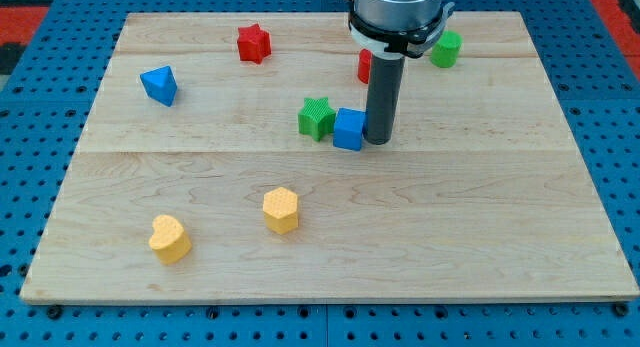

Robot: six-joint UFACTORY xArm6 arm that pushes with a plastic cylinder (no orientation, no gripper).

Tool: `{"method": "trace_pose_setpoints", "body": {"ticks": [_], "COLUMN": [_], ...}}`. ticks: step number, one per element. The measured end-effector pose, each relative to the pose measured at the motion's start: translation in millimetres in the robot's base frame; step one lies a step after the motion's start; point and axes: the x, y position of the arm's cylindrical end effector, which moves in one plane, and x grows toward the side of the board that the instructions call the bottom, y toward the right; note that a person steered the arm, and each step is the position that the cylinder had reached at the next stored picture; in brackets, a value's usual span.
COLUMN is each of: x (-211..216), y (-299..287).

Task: Move the blue cube diagonally to the green star

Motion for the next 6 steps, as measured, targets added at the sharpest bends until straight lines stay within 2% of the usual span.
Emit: {"method": "trace_pose_setpoints", "body": {"ticks": [2,3,4,5,6], "x": [6,-20,-31,9,6], "y": [-79,-32,-64,-125,-154]}}
